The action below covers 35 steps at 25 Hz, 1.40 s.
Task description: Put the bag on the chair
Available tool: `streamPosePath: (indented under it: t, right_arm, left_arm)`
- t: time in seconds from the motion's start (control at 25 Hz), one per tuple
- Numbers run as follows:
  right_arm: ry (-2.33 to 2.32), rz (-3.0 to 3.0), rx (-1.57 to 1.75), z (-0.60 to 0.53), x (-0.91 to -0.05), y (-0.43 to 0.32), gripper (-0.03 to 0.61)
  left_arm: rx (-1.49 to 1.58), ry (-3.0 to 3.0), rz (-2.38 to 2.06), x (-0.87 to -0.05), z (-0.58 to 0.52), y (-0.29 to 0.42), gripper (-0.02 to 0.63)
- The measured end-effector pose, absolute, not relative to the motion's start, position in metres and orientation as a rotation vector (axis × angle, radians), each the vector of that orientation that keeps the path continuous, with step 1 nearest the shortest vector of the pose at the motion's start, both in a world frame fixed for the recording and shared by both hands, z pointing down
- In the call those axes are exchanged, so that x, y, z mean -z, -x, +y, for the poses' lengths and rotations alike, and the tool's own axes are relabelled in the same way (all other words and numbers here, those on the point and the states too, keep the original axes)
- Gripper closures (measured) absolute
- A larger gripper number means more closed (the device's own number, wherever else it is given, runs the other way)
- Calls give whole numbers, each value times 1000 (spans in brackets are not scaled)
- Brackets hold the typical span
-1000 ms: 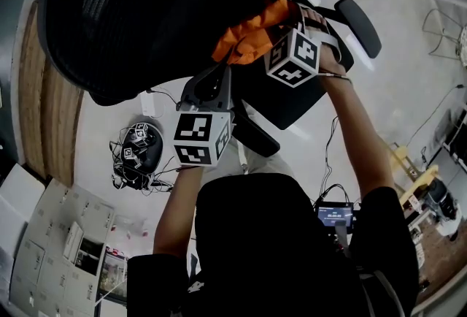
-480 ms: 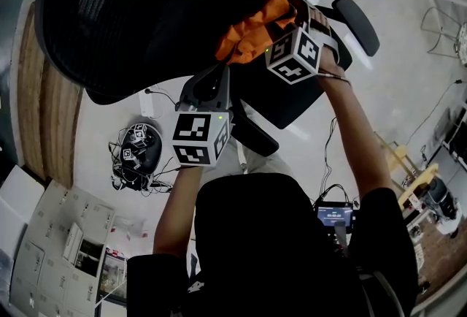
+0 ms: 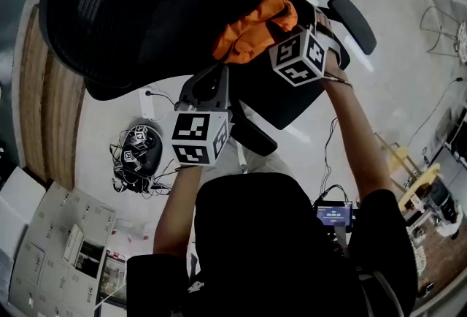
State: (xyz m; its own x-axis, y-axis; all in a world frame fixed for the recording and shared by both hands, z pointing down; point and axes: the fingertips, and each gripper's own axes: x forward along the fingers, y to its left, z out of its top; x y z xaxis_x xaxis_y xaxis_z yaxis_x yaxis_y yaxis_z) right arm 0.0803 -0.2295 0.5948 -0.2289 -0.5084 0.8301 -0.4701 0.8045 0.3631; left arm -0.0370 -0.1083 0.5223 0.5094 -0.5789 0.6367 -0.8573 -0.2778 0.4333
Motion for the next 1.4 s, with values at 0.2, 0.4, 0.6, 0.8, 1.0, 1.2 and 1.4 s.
streamPosePath:
  t: [0.2, 0.4, 0.6, 0.8, 1.0, 1.2, 1.4]
  right_arm:
    - [-742, -1884, 53, -217, -579, -80, 255]
    - [-773, -1909, 17, -206, -556, -85, 285]
    - [-846, -1960, -21, -195, -525, -89, 395]
    - [-927, -2041, -101, -180, -491, -89, 518]
    - [-1014, -2174, -182, -161, -449, -83, 575]
    - [-1098, -2275, -251, -143, -401, -81, 577]
    - [-1179, -2365, -275, -125, -355, -85, 577]
  left_arm:
    - [-450, -2003, -1186, -509, -106, 32, 603]
    - [-437, -2033, -1193, -490, -102, 21, 603]
    - [-441, -2076, -1211, -470, -94, 13, 603]
    - [-412, -2087, -1260, -446, -89, 12, 603]
    - [-387, -2115, -1322, -421, -82, 16, 602]
    - [-339, -2149, -1374, -390, -72, 20, 603]
    - [-298, -2207, -1419, -355, -65, 19, 603]
